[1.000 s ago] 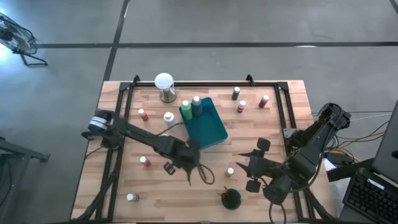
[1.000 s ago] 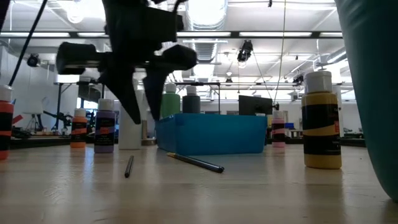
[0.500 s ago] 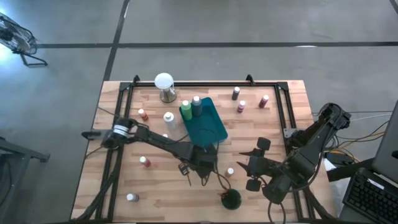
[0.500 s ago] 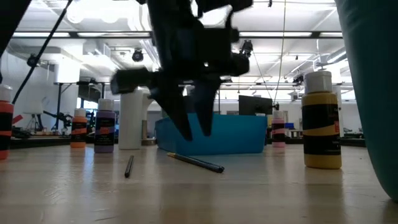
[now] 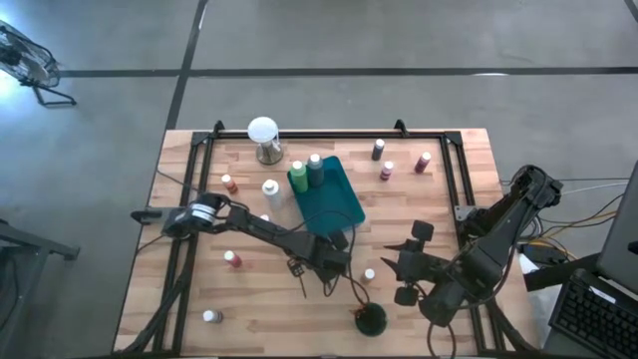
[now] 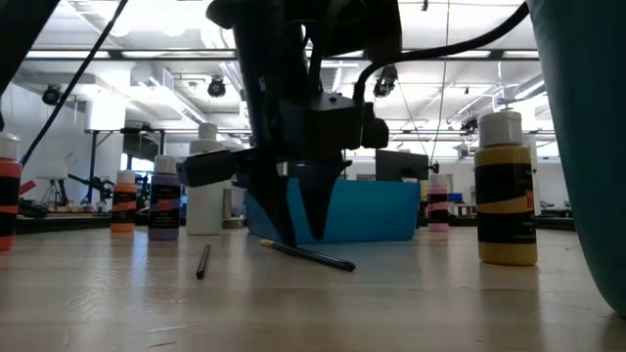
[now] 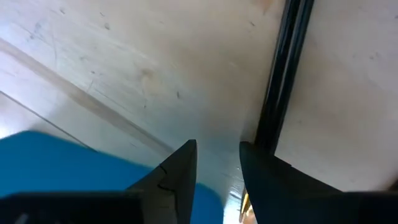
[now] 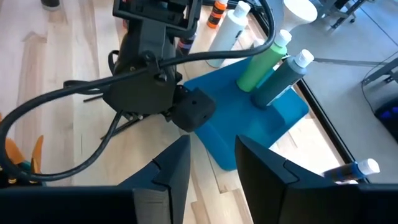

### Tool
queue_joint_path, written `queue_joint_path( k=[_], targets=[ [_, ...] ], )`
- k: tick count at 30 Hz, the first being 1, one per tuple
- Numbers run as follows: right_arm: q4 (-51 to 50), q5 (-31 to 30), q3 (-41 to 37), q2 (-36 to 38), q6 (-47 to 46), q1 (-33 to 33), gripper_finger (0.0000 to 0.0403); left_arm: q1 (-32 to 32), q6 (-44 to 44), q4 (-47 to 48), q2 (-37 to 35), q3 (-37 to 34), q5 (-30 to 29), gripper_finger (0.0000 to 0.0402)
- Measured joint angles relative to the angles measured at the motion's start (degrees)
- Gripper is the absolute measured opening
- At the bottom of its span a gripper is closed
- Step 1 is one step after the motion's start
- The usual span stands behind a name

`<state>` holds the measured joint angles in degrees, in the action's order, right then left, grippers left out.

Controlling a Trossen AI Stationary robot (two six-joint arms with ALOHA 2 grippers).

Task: Pick & Place Paint Supplies
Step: Adjust the gold paintbrush, then put the gold paint brush into the green cup

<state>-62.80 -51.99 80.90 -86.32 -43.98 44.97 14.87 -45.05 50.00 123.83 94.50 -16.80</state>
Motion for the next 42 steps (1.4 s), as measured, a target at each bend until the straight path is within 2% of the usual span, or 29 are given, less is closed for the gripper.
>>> queue_joint_path(
  k=[21,31,37,42],
  targets=[
    [0.0,-0.1,-0.6,0.0,-0.1,0.0,0.0172,3.3,9.1,4.4,-0.1,-0.5,1.5,0.0131],
    [0.1,-0.2,-0.6,0.0,0.0,0.0,0.0156,4.6,11.8,4.6,-0.1,-0.5,1.8,0.0131],
    [0.1,-0.2,-0.6,0.1,-0.2,0.0,0.0140,4.7,14.3,7.1,-2.3,-0.9,-5.1,0.0131],
    [0.1,-0.2,-0.6,0.1,-0.3,0.0,0.0134,4.7,22.1,8.7,-9.6,-1.3,-8.2,0.0131]
  ],
)
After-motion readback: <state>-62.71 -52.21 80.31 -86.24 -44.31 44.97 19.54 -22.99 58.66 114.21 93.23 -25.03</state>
